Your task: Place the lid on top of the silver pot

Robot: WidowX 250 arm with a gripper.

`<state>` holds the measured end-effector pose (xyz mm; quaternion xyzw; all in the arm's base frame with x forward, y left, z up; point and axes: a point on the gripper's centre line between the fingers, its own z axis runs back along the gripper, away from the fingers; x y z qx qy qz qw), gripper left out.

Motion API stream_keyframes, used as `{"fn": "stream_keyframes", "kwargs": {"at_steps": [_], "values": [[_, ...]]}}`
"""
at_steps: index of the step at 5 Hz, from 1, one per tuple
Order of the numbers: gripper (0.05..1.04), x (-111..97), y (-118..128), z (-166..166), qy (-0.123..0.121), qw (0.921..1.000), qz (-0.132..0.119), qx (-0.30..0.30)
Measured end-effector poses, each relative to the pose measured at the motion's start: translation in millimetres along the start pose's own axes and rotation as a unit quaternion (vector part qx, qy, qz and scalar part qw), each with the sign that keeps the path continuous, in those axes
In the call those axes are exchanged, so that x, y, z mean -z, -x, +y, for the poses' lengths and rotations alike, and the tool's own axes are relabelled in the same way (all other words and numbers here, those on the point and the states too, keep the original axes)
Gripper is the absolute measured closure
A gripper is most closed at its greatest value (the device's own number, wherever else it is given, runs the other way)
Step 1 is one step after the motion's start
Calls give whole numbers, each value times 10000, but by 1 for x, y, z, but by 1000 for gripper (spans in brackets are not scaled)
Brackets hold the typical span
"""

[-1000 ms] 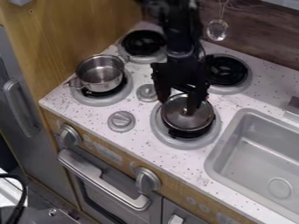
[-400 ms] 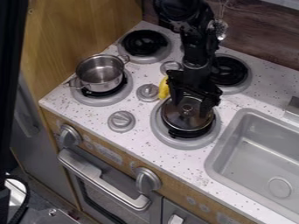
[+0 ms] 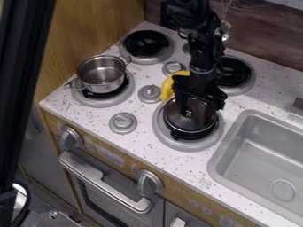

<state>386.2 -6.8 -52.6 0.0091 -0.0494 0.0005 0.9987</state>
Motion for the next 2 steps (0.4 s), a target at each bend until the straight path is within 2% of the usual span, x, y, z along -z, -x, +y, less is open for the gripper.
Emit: {"fn": "stream_keyframes", "kwargs": {"at_steps": [2], "values": [[642,2,-2,3,-112,9998,132,74]]}}
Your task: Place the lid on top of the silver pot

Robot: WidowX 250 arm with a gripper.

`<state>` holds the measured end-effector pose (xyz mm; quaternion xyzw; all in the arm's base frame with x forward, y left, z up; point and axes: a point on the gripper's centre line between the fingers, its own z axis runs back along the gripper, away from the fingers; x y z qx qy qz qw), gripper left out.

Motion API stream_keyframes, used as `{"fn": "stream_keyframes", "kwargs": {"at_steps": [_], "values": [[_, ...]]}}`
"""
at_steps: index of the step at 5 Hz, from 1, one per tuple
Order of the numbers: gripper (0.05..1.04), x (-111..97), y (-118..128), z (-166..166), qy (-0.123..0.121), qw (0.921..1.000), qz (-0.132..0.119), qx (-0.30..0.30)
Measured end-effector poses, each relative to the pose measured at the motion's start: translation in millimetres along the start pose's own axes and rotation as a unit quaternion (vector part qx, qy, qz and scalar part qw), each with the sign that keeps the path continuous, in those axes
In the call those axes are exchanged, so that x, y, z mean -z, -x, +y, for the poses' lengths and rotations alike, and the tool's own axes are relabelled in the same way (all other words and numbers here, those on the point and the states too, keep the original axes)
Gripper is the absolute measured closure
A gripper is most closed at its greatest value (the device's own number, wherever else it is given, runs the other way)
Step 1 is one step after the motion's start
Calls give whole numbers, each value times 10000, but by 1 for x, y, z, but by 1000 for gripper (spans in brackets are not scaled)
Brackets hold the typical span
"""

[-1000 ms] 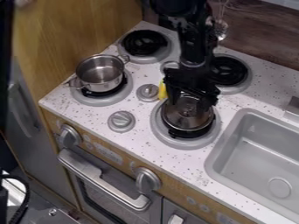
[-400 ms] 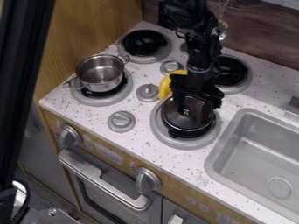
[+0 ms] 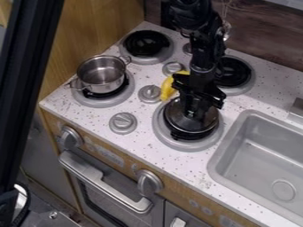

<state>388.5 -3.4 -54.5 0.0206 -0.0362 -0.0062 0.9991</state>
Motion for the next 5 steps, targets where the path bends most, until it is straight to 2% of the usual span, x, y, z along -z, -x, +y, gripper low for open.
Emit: {"fn": "stream_keyframes", "kwargs": {"at_steps": [1,2,3,4,5], "values": [[811,-1,1,1,72,9999,74,-23],[812,-21,-1,11,269,9996,-57,-8],[812,-63,-15,54,182,9972,-586,-429],[812,-74,-27,98,159,9931,-819,-820],[812,-57,-25,142,64,9905,-601,-1231]]}}
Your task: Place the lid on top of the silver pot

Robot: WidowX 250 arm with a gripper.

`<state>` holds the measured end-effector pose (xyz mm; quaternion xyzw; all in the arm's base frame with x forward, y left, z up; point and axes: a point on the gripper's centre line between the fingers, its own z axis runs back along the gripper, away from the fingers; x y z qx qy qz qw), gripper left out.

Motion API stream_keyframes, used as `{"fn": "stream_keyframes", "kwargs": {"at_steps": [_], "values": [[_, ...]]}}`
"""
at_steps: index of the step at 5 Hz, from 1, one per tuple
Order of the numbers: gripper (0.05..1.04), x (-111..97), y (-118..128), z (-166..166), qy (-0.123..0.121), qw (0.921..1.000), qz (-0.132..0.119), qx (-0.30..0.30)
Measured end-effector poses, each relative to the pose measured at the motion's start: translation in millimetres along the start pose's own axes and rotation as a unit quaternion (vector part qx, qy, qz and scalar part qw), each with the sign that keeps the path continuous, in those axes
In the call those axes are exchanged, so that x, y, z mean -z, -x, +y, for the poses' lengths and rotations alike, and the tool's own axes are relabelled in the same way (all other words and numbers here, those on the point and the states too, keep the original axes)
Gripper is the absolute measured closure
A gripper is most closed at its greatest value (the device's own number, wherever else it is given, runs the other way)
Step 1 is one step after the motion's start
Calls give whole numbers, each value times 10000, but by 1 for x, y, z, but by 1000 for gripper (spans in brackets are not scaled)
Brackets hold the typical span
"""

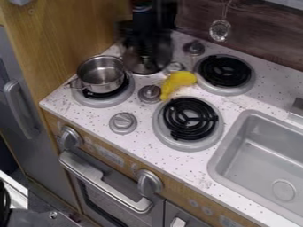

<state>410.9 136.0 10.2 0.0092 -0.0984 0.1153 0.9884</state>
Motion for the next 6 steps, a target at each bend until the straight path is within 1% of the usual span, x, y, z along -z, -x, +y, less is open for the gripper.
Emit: {"fn": "stream_keyframes", "kwargs": {"at_steps": [1,2,3,4,5,6], "values": [[812,15,7,35,-147,9991,234,-329],[812,19,8,55,-253,9977,205,-600],[812,22,9,75,-324,9959,329,-772],[812,28,8,85,-336,9950,290,-893],[770,28,8,83,-270,9944,402,-936],[474,30,12,73,-195,9964,514,-643]]}}
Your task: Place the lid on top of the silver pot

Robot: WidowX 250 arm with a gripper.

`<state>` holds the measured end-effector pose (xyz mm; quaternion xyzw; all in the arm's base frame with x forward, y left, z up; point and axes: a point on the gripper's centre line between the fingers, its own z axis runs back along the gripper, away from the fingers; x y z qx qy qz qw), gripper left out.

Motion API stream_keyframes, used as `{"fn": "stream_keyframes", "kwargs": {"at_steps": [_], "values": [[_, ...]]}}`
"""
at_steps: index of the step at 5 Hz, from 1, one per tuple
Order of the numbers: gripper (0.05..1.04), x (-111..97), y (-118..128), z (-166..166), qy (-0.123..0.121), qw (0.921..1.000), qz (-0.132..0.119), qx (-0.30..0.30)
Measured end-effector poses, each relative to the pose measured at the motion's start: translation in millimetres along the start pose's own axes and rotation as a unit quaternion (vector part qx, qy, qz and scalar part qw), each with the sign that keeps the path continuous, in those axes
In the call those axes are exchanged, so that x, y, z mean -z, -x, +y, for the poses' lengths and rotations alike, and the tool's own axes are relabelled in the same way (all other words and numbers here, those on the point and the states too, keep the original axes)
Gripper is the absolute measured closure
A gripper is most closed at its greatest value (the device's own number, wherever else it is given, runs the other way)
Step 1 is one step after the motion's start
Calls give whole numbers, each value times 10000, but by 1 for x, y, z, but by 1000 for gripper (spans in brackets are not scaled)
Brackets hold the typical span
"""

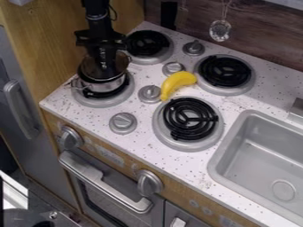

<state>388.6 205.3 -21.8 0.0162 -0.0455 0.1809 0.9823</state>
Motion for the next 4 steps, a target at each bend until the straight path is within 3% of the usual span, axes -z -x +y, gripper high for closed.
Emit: {"fn": "stream_keyframes", "kwargs": {"at_steps": [1,2,4], "values": [[185,-6,18,-35,45,9991,-68,411],[83,-35,29,-77,99,9936,-338,1071],[83,-30,74,-95,59,9908,-127,1348]]}}
